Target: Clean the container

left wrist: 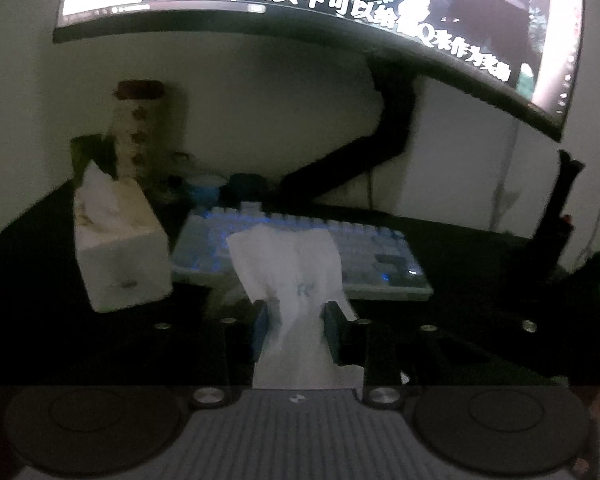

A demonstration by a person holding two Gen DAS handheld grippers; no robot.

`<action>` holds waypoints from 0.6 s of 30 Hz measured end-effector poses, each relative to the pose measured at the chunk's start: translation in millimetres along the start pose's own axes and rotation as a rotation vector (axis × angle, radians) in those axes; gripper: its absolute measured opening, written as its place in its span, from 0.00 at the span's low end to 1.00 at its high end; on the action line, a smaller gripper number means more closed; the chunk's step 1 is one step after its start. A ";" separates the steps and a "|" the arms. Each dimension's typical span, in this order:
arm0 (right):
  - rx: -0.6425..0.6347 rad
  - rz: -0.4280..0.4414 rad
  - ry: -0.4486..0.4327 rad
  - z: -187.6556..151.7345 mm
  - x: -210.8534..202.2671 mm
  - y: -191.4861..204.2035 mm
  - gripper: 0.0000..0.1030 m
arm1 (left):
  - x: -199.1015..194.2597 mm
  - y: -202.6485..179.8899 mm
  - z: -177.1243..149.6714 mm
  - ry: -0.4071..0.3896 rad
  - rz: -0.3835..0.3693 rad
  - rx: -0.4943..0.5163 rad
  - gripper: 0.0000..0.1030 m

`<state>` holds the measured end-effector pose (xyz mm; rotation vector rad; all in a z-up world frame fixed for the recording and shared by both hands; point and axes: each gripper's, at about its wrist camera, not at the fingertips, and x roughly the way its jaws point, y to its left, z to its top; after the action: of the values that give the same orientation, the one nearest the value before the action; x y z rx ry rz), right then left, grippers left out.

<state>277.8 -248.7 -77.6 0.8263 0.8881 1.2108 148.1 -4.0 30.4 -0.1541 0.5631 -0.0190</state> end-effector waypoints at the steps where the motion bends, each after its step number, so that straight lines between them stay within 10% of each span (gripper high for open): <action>1: -0.001 -0.002 -0.001 -0.3 0.3 0.0 1.00 | 1.5 1.4 0.5 -0.004 0.006 -0.004 0.28; 18: -0.016 -0.035 -0.006 -2.0 2.0 -0.2 1.00 | -28.6 -12.0 -25.1 -0.006 -0.064 0.081 0.29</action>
<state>276.4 -246.7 -78.9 0.7981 0.8840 1.1831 110.8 -17.7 26.4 -0.0934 0.5504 -0.1030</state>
